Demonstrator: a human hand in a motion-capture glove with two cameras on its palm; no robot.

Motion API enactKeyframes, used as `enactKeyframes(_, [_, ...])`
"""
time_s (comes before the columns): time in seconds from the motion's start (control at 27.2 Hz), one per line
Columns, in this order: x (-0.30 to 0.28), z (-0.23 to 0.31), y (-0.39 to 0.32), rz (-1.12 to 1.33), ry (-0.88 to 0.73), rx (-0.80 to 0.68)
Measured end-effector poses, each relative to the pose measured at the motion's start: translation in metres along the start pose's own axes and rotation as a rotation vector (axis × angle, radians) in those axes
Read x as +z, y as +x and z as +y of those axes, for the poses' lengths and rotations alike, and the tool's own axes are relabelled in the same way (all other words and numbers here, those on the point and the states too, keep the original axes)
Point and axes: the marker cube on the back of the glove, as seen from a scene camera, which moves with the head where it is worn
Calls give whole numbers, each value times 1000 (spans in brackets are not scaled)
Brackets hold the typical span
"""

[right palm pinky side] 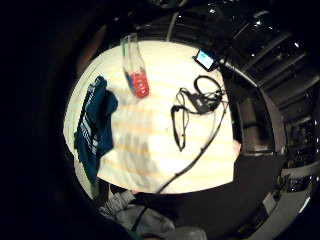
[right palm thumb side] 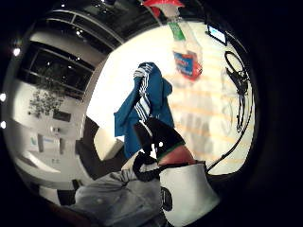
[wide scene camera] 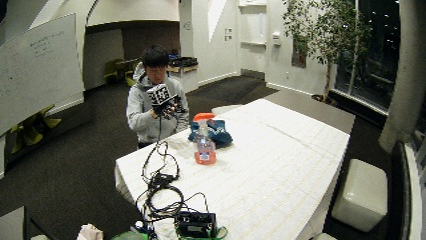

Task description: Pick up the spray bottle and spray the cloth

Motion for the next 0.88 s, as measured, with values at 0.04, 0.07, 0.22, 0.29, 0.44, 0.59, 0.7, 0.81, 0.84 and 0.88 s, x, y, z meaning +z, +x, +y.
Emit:
enactKeyframes(0.04, [-1,-3,4,-12,24,2])
enactKeyframes(0.07, [-1,-6,7,-25,48,4])
enactKeyframes(0.22, [2,-18,19,-70,145,23])
enactKeyframes(0.29, [4,-24,23,-95,182,34])
enactKeyframes(0.44, [12,-40,26,-189,206,163])
enactKeyframes(0.59, [23,-49,29,-307,196,132])
enactKeyframes(0.7, [32,-65,33,-413,203,183])
enactKeyframes(0.81, [43,-78,37,-513,201,173])
enactKeyframes(0.84, [47,-81,39,-535,201,149])
enactKeyframes(0.88, [51,-84,39,-553,207,136])
